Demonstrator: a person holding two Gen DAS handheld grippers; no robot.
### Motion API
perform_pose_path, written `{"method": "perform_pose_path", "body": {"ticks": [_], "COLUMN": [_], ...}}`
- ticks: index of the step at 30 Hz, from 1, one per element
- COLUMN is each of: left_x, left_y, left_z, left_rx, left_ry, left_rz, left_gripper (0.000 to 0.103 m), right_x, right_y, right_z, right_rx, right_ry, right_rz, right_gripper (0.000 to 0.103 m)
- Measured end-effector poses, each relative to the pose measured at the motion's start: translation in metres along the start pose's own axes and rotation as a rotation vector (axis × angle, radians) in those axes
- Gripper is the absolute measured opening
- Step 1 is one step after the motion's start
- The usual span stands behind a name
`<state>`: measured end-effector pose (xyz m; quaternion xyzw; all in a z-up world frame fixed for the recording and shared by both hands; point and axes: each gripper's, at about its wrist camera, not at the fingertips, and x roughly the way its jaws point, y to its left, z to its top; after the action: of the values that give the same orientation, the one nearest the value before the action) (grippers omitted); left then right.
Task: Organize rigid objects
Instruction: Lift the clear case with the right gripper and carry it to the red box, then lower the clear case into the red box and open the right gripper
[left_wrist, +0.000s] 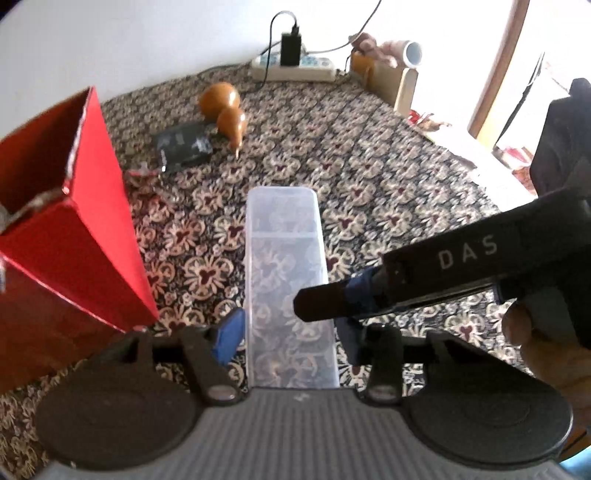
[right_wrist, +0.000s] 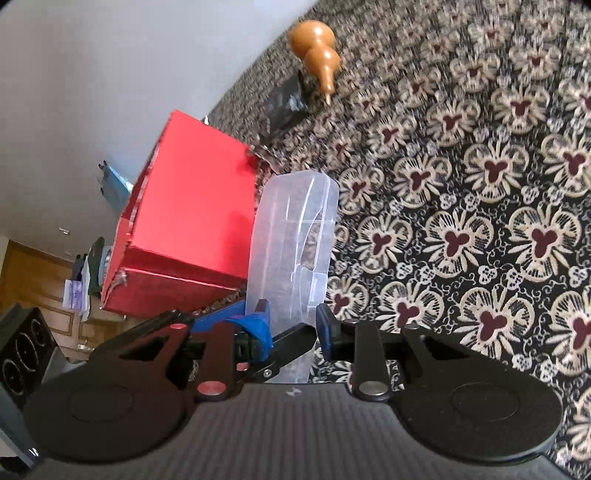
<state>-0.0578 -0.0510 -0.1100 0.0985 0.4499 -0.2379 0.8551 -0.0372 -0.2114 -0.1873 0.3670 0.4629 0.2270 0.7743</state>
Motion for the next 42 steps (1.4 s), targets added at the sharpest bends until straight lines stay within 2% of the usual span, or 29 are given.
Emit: {"method": "perform_pose_path", "body": {"ticks": [5, 9, 15, 19, 24, 29, 36, 39, 42], "left_x": [-0.036, -0.074, -0.126, -0.141, -0.141, -0.119, -0.079, -0.069, -0.056], "left_y": [0.011, 0.027, 0.066, 0.098, 0.135, 0.166, 0.208, 0.211, 0.214], "left_z": [0.007, 0.016, 0.031, 0.037, 0.043, 0.045, 0.046, 0.044, 0.043], "left_rx": [0.021, 0.042, 0.045, 0.011, -0.029, -0.097, -0.287, -0.309, -0.332], "left_ry": [-0.093, -0.188, -0.331, -0.368, -0.355, -0.306, -0.201, -0.176, -0.146], "left_rz": [-0.048, -0.059, -0.026, 0.002, 0.042, 0.046, -0.037, -0.032, -0.021], "left_gripper": [0.045, 0.045, 0.045, 0.045, 0.045, 0.045, 0.045, 0.045, 0.045], "right_x": [-0.017, -0.027, -0.022, -0.005, 0.026, 0.059, 0.106, 0.120, 0.134], "right_y": [0.032, 0.072, 0.131, 0.164, 0.194, 0.209, 0.216, 0.217, 0.219], "right_z": [-0.006, -0.007, 0.008, 0.024, 0.036, 0.048, 0.066, 0.076, 0.077], "right_rx": [-0.029, -0.089, -0.185, -0.252, -0.328, -0.368, -0.421, -0.425, -0.458], "right_ry": [-0.102, -0.191, -0.280, -0.288, -0.242, -0.152, 0.012, 0.083, 0.112], "right_rz": [-0.007, 0.003, 0.060, 0.076, 0.060, 0.003, -0.146, -0.191, -0.224], "right_gripper": [0.009, 0.009, 0.009, 0.009, 0.009, 0.009, 0.009, 0.009, 0.009]}}
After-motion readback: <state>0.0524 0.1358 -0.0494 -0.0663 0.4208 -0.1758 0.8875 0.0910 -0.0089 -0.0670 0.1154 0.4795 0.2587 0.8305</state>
